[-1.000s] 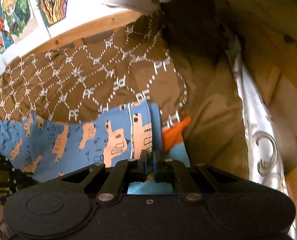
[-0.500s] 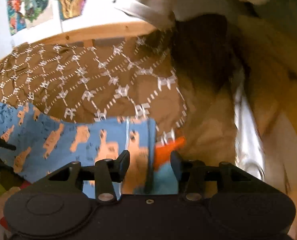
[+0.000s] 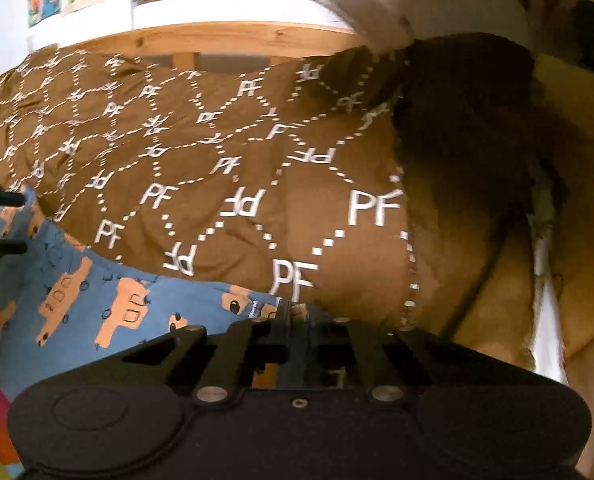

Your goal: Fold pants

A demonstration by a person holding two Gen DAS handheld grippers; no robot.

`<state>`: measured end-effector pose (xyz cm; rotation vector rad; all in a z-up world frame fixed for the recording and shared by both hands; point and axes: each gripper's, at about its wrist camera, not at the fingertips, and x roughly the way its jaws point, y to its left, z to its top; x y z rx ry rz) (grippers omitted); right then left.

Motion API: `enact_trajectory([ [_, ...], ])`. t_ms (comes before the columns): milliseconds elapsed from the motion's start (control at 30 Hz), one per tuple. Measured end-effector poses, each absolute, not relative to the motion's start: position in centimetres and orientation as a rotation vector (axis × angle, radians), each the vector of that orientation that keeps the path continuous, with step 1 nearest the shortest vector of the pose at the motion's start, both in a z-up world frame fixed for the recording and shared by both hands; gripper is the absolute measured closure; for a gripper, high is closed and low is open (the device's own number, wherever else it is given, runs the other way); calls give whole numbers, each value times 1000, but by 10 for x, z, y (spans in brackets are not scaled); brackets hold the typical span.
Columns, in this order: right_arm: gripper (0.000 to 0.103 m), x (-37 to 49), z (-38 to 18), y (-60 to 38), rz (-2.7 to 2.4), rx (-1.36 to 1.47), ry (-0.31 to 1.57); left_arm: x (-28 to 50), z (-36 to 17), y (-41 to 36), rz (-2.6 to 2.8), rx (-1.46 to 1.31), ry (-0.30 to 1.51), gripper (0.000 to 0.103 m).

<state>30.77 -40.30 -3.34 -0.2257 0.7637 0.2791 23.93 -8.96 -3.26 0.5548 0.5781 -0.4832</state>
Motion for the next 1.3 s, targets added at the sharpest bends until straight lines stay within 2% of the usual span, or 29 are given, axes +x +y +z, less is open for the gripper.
enact_trajectory([
  [133,94,302,-35,-401,249,-250,739,237,-19,-52,-436,553,656,43],
  [167,87,301,-34,-400,234,-253,736,240,-12,-41,-421,549,694,41],
  [200,75,299,-32,-398,215,-265,730,242,-5,-29,-408,546,735,39],
  [333,58,290,-17,-374,280,-344,647,251,22,16,-361,559,833,29],
  [400,41,294,-9,-351,415,-342,634,263,25,28,-343,553,821,28],
  [467,33,304,-8,-319,583,-329,655,280,20,35,-333,511,802,28],
  [500,33,310,-12,-299,660,-336,685,292,15,38,-343,476,809,28],
  [567,34,320,-21,-264,766,-351,733,314,5,40,-389,402,860,40],
  [700,38,337,-46,-206,913,-428,835,343,-14,43,-500,323,970,48],
  [800,38,343,-58,-183,962,-487,818,353,-25,43,-524,325,1030,75],
  [833,39,347,-62,-180,966,-479,831,356,-25,43,-531,311,1042,90],
  [867,45,353,-69,-178,962,-471,853,357,-24,43,-528,300,1040,95],
  [900,66,357,-76,-176,940,-476,866,356,-22,41,-520,296,1033,97],
  [967,94,359,-83,-177,909,-497,855,351,-16,38,-509,319,994,98],
  [1033,98,354,-80,-181,914,-507,834,345,-11,35,-488,342,955,98],
  [1133,98,347,-72,-185,893,-521,786,343,-18,34,-447,345,945,99],
  [1267,92,350,-85,-181,850,-546,793,347,-35,24,-385,361,960,96],
  [1300,86,350,-84,-183,847,-540,793,346,-35,22,-375,367,960,95],
])
